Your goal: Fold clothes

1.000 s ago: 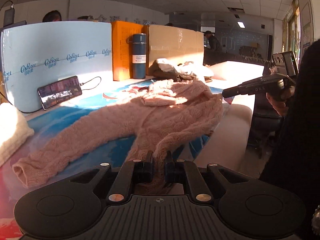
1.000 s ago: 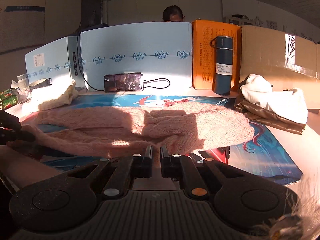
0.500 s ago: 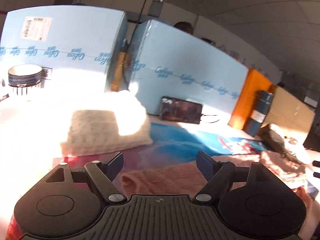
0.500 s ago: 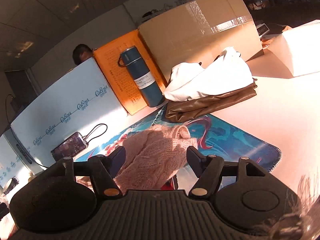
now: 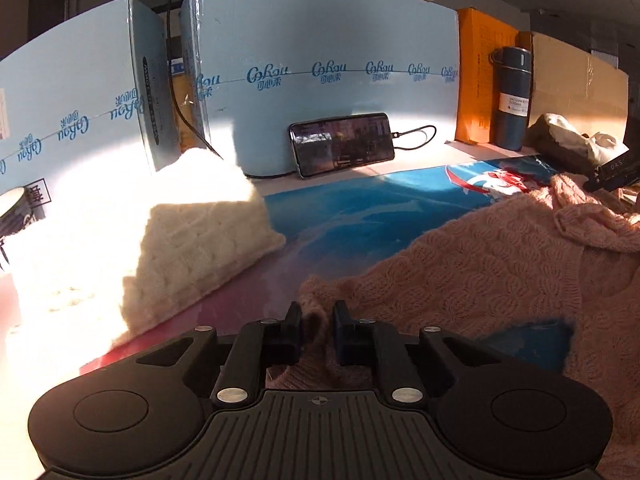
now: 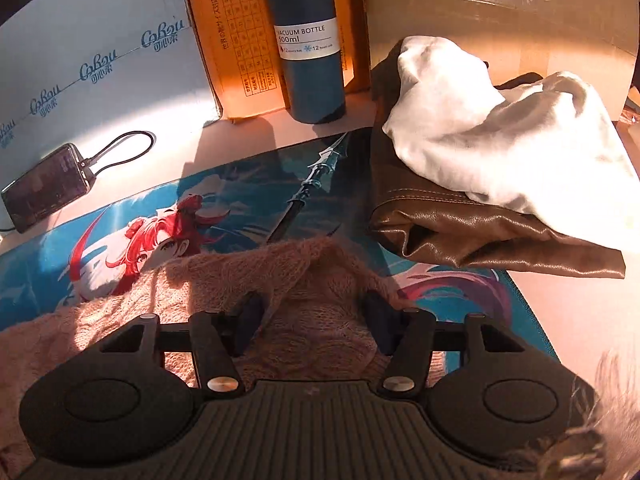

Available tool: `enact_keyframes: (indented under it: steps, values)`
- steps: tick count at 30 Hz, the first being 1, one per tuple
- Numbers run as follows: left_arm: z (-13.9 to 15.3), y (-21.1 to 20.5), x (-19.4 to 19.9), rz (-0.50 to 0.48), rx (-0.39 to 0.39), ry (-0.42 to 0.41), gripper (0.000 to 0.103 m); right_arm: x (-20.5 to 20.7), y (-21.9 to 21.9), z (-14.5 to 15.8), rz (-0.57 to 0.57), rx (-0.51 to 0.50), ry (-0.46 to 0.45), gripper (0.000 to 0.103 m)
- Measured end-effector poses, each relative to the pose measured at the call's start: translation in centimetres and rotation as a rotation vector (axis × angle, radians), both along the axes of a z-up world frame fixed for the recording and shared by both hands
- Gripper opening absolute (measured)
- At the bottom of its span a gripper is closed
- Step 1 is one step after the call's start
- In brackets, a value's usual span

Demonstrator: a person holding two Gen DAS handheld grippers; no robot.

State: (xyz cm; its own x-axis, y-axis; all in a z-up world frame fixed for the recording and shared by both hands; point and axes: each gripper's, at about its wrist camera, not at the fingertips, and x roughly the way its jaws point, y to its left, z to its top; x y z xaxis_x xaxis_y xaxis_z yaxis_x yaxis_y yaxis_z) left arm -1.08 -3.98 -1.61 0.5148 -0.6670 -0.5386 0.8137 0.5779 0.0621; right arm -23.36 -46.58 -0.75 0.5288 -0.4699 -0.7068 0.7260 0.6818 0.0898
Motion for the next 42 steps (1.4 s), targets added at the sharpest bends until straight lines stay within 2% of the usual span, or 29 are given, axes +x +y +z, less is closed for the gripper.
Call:
enact_keyframes:
  steps: [1,2,4,7,10,12,13,14,15,16,17,20,22,27,28,29,30,31,32,34,37,38,40,42]
  values:
    - [0.2,0.0,0.1,0.012,0.006,-0.030,0.014,0.3,0.5,0.2,0.030,-0.026,-0.017,0.008]
    - [0.3,0.1,0.1,0.025,0.012,-0.060,0.013,0.7,0.9,0.4,0.047,-0.060,-0.034,0.008]
    - [1.1,-0.3,0.6,0.058,0.038,-0.169,0.013,1.5,1.2,1.2,0.051,-0.127,-0.067,0.007]
    - [2.2,-1.3,2.0,0.077,0.042,-0.244,0.013,3.5,0.8,1.9,0.041,-0.175,-0.074,0.007]
    - [2.0,-2.3,3.1,0.044,0.097,-0.235,0.020,5.5,0.0,1.1,0.030,-0.185,-0.002,0.007]
    - [1.7,-2.0,3.1,0.037,0.107,-0.221,0.033,5.6,-0.4,0.2,0.023,-0.157,0.018,0.008]
    - [1.8,-1.2,3.0,0.059,0.095,-0.225,0.039,5.5,-0.5,-0.1,0.017,-0.146,0.018,0.016]
    - [1.9,-0.5,2.9,0.081,0.082,-0.229,0.058,5.0,-0.4,0.0,0.004,-0.141,0.000,0.021]
    - [1.9,0.3,2.8,0.103,0.069,-0.233,0.075,4.4,-0.4,0.3,-0.010,-0.137,-0.022,0.033]
    - [2.3,1.3,2.7,0.107,0.038,-0.219,0.078,3.7,-0.3,0.6,-0.024,-0.134,-0.043,0.040]
    - [2.6,2.4,2.5,0.111,0.006,-0.204,0.078,3.1,0.0,1.0,-0.031,-0.132,-0.065,0.042]
    - [3.6,5.7,2.0,-0.070,-0.144,-0.047,0.080,1.5,1.7,2.4,-0.013,-0.129,-0.135,0.049]
    - [3.3,6.3,1.6,-0.256,-0.162,0.098,0.084,0.5,2.8,3.3,-0.001,-0.127,-0.182,0.057]
    - [0.5,4.5,-0.2,-0.447,0.040,0.243,0.079,-0.8,6.2,4.0,0.077,-0.082,-0.261,0.062]
    - [0.3,4.5,-1.0,-0.485,0.053,0.224,0.073,-0.9,6.9,3.7,0.095,-0.070,-0.263,0.063]
    - [0.2,4.6,-1.7,-0.523,0.065,0.203,0.054,-1.0,7.5,3.4,0.110,-0.060,-0.261,0.063]
    - [0.1,4.7,-2.5,-0.561,0.077,0.183,0.029,-1.1,8.1,3.0,0.115,-0.053,-0.256,0.063]
    - [0.2,4.7,-3.2,-0.567,0.095,0.129,0.020,-1.4,8.5,2.6,0.114,-0.044,-0.253,0.063]
    - [0.3,4.7,-3.8,-0.573,0.113,0.074,0.016,-1.6,8.9,2.3,0.112,-0.034,-0.251,0.063]
    - [0.8,5.0,-4.9,-0.515,0.166,-0.098,0.015,-1.9,9.5,1.6,0.107,-0.016,-0.247,0.063]
    - [0.4,4.7,-6.3,-0.402,0.326,-0.433,0.016,-2.5,9.9,0.9,0.096,-0.005,-0.236,0.063]
    - [-0.1,4.6,-6.8,-0.391,0.393,-0.533,0.019,-2.7,10.0,0.6,0.093,-0.002,-0.232,0.063]
    - [-1.1,4.9,-7.3,-0.386,0.490,-0.649,0.020,-3.1,10.0,0.1,0.084,0.004,-0.223,0.063]
    - [-1.2,5.7,-6.3,-0.334,0.515,-0.608,0.022,-3.6,9.8,-0.1,0.079,0.006,-0.229,0.063]
